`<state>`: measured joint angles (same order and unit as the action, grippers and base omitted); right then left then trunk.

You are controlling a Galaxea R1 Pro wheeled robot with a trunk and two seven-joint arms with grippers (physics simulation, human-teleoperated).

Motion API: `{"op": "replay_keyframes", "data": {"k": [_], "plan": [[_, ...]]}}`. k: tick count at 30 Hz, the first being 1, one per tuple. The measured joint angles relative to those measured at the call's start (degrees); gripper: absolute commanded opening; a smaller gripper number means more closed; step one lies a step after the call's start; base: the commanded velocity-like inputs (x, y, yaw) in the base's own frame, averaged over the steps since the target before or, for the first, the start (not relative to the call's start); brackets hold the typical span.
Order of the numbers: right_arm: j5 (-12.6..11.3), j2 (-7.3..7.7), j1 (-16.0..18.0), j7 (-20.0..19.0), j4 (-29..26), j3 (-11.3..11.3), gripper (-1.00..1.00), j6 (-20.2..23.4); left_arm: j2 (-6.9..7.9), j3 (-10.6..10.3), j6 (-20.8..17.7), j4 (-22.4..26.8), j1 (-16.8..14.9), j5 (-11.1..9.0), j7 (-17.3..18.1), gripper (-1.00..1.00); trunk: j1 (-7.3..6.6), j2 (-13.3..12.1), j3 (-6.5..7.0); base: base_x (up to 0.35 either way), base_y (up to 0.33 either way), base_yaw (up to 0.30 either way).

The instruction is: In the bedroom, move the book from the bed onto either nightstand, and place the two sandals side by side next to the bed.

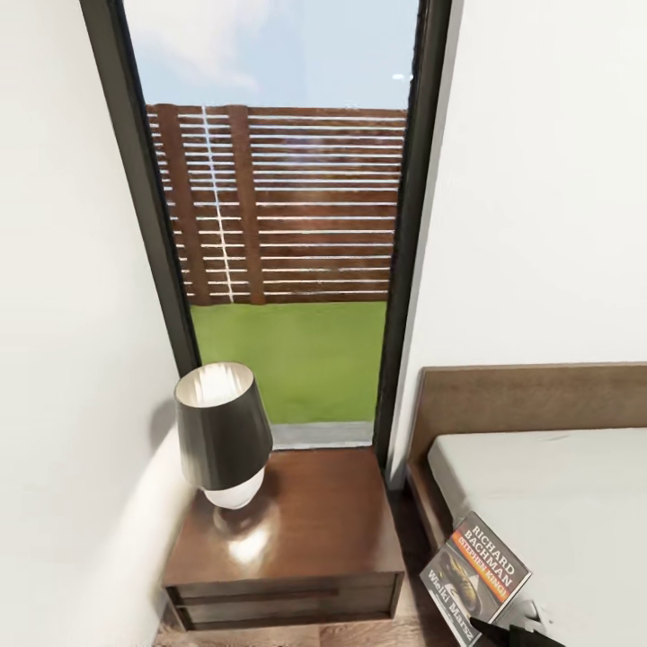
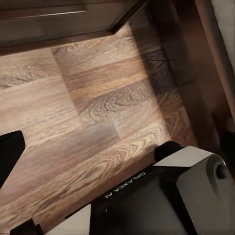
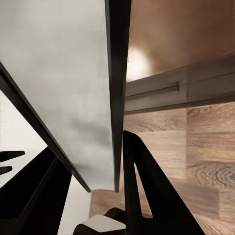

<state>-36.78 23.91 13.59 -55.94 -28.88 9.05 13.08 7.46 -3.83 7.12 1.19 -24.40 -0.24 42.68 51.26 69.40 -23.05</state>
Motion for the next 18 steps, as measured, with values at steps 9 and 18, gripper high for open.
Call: {"op": "replay_keyframes", "data": {"k": [9, 18], "plan": [[0.0, 0.01, 0.0, -0.1, 0.0, 0.0, -1.0, 0.0, -0.02, 0.0, 0.0, 0.0, 0.0, 0.0, 0.0, 1.0, -0.03, 0.0, 0.0, 0.224, 0.0, 0.131], [0.0, 0.01, 0.0, -0.1, 0.0, 0.0, -1.0, 0.0, -0.01, 0.0, 0.0, 0.0, 0.0, 0.0, 0.0, 1.0, -0.01, 0.0, 0.0, 0.261, 0.0, 0.003]]}}
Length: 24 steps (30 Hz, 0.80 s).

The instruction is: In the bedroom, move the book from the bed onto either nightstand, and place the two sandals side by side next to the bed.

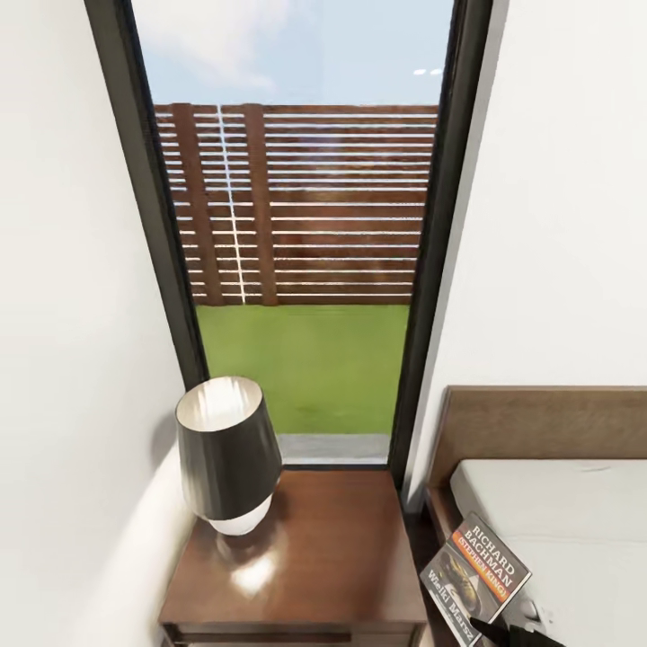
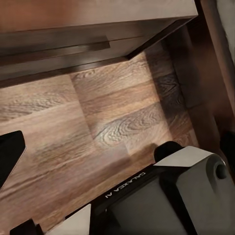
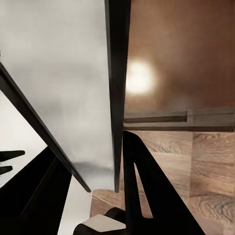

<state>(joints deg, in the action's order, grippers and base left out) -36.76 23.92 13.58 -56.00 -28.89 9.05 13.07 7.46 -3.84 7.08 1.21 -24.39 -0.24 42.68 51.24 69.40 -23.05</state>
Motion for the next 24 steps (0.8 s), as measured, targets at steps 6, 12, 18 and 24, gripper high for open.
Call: {"op": "replay_keyframes", "data": {"k": [6, 12, 18, 24], "plan": [[0.0, 0.01, 0.0, 0.0, 0.0, 0.0, -1.0, 0.0, 0.0, 0.0, 0.0, 0.0, 0.0, 0.0, 0.0, 1.0, 0.0, 0.0, 0.0, 0.13, -0.02, 0.0], [0.0, 0.01, 0.0, 0.0, 0.0, 0.0, -1.0, 0.0, 0.0, 0.0, 0.0, 0.0, 0.0, 0.0, 0.0, 1.0, -0.02, 0.0, 0.0, 0.291, -0.031, 0.0], [0.0, 0.01, 0.0, 0.1, 0.0, 0.0, -1.0, 0.0, 0.0, 0.0, 0.0, 0.0, 0.0, 0.0, 0.0, 1.0, -0.01, 0.0, 0.0, 0.257, -0.002, 0.0], [0.0, 0.01, 0.0, 0.1, 0.0, 0.0, -1.0, 0.0, 0.0, 0.0, 0.0, 0.0, 0.0, 0.0, 0.0, 1.0, 0.01, 0.0, 0.0, 0.046, 0.0, 0.0]]}}
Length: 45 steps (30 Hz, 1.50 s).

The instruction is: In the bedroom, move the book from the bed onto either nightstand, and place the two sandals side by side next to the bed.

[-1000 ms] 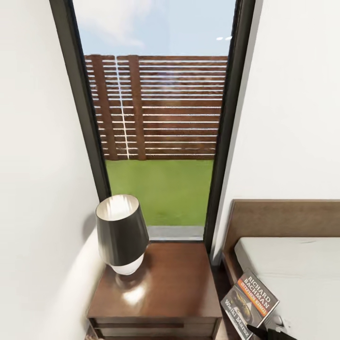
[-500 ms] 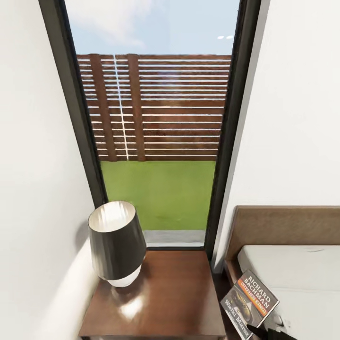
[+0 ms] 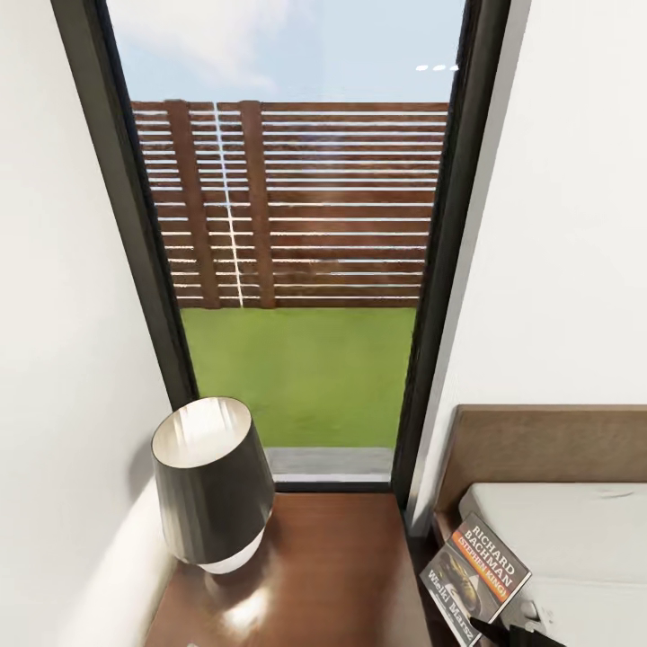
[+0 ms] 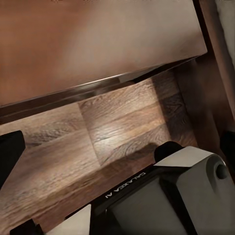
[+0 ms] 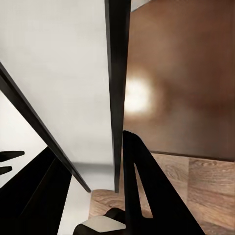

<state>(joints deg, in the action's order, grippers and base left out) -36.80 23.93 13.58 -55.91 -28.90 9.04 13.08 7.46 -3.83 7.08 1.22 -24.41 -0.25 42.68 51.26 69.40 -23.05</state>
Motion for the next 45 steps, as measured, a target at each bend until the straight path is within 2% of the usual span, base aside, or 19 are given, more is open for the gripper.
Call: {"op": "replay_keyframes", "data": {"k": [9, 39, 41, 43, 44, 45], "plan": [[0.0, 0.0, 0.0, 0.1, 0.0, 0.0, -1.0, 0.0, 0.0, 0.0, 0.0, 0.0, 0.0, 0.0, 0.0, 1.0, -0.01, 0.0, 0.0, 0.205, 0.0, 0.0], [-0.4, 0.0, 0.0, -0.4, -0.4, 0.0, -1.0, 1.0, 0.15, 0.1, 0.1, -0.1, 0.0, -0.3, 0.4, 1.0, 0.0, 0.0, 0.0, 0.033, 0.0, 0.0], [-0.6, -0.01, 0.0, -0.5, -1.2, 0.0, -1.0, 3.2, 0.12, 0.1, 0.1, -0.1, 0.0, -0.3, 0.5, 1.0, 0.0, 0.0, 0.0, 0.0, 0.0, 0.0], [-0.7, -0.17, 0.1, -0.4, -3.1, 0.0, -1.0, 9.1, 0.1, 0.1, 0.2, -0.1, 0.0, -0.3, 0.6, 1.0, 0.0, 0.0, 0.0, 0.0, 0.0, 0.0], [-0.8, -1.2, 0.2, -0.2, -5.3, 0.1, -1.0, 14.8, 0.09, 0.1, 0.2, -0.1, 0.0, -0.3, 0.7, 1.0, 0.0, 0.0, 0.0, 0.0, 0.0, 0.0], [-0.8, -1.93, 0.2, -0.2, -6.1, 0.1, -1.0, 16.5, 0.09, 0.1, 0.2, -0.1, 0.0, -0.3, 0.7, 1.0, 0.0, 0.0, 0.0, 0.0, 0.0, 0.0]]}}
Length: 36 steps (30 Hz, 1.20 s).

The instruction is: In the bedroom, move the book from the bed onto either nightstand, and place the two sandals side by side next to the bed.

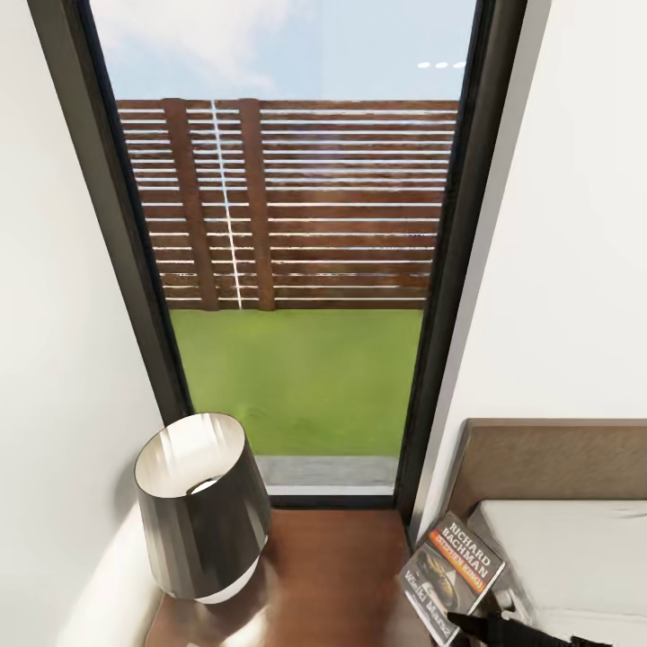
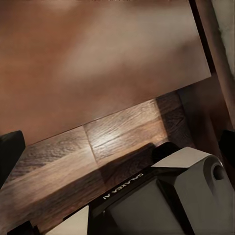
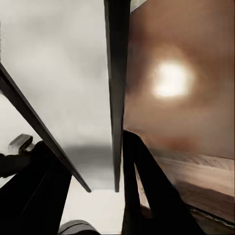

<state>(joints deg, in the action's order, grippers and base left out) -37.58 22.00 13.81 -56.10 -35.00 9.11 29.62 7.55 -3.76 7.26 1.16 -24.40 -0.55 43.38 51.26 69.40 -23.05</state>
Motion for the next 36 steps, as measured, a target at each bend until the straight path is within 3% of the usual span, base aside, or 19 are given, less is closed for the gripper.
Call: {"op": "replay_keyframes", "data": {"k": [2, 5, 8, 10, 14, 16, 19, 22, 27, 29, 32, 35, 36], "plan": [[-0.2, -3.6, 0.1, 0.1, -2.3, 0.1, -1.0, 5.6, 0.0, 0.0, 0.0, 0.0, 0.0, 0.0, 0.1, 1.0, 0.0, 0.0, 0.0, 0.0, 0.0, 0.0], [-0.1, -8.5, 0.4, 0.2, -4.2, 0.1, -1.0, 8.9, -0.02, 0.1, 0.1, 0.0, 0.0, -0.1, 0.1, 1.0, 0.0, 0.0, 0.0, 0.0, 0.0, 0.0], [0.1, -11.39, 0.6, 0.5, -4.7, 0.0, -1.0, 9.6, -0.07, 0.1, 0.1, 0.2, 0.0, -0.1, 0.2, 1.0, 0.0, 0.0, 0.0, 0.0, 0.0, 0.0], [0.0, -12.36, 0.7, 0.6, -4.8, -0.1, -1.0, 9.8, -0.08, 0.2, 0.1, 0.3, 0.0, -0.1, 0.9, 1.0, 0.0, 0.0, 0.0, 0.0, 0.0, 0.0], [0.1, -12.94, 0.8, 2.3, -4.9, -0.1, -1.0, 9.8, -0.04, 0.4, 0.1, 0.5, 0.0, -0.2, 4.2, 1.0, 0.0, 0.0, 0.0, 0.0, 0.0, 0.0], [0.1, -13.02, 1.2, 6.4, -4.9, -0.2, -1.0, 9.7, 0.14, 1.0, 0.1, 0.7, -0.1, -0.2, 7.8, 1.0, 0.0, 0.0, 0.0, 0.0, 0.0, 0.0], [-0.9, -13.06, 5.0, 11.5, -4.8, -0.4, -1.0, 9.8, 0.11, 2.5, 0.2, 2.4, 0.0, -0.3, 15.8, 1.0, 0.0, 0.0, 0.01, 0.0, 0.0, 0.0], [-2.2, -13.14, 6.3, 12.8, -4.7, -0.4, -1.0, 9.9, 0.06, 3.4, -0.4, 5.2, -0.1, -0.8, 20.4, 1.0, 0.0, 0.0, 0.0, 0.0, 0.0, 0.0], [-2.8, -13.37, 6.7, 13.1, -4.5, -0.4, -1.0, 9.8, 0.45, 3.9, -8.5, 11.5, -0.5, -4.9, 31.7, 1.0, 0.0, 0.0, 0.0, 0.0, 0.0, 0.0], [-2.9, -13.36, 6.8, 13.1, -4.3, -0.4, -1.0, 9.9, 1.13, 4.0, -14.7, 17.9, -0.7, -7.2, 38.5, 1.0, 0.0, 0.0, 0.01, 0.0, 0.0, 0.0], [-5.0, -13.39, 6.8, 13.2, -4.2, -0.4, -1.0, 10.7, 1.86, 3.9, -17.9, 22.0, -0.6, -8.3, 41.6, 1.0, 0.0, 0.0, 0.0, 0.0, 0.0, 0.0], [-9.3, -13.43, 6.8, 13.2, -4.2, -0.4, -1.0, 13.6, 2.06, 3.8, -18.7, 23.1, -0.3, -8.6, 42.3, 1.0, 0.0, 0.0, 0.0, 0.0, 0.0, 0.0], [-9.5, -13.43, 6.8, 13.2, -4.2, -0.3, -1.0, 14.0, 2.04, 3.8, -18.8, 23.1, -0.3, -8.7, 42.3, 1.0, 0.0, 0.0, 0.0, 0.0, 0.0, 0.0]]}}
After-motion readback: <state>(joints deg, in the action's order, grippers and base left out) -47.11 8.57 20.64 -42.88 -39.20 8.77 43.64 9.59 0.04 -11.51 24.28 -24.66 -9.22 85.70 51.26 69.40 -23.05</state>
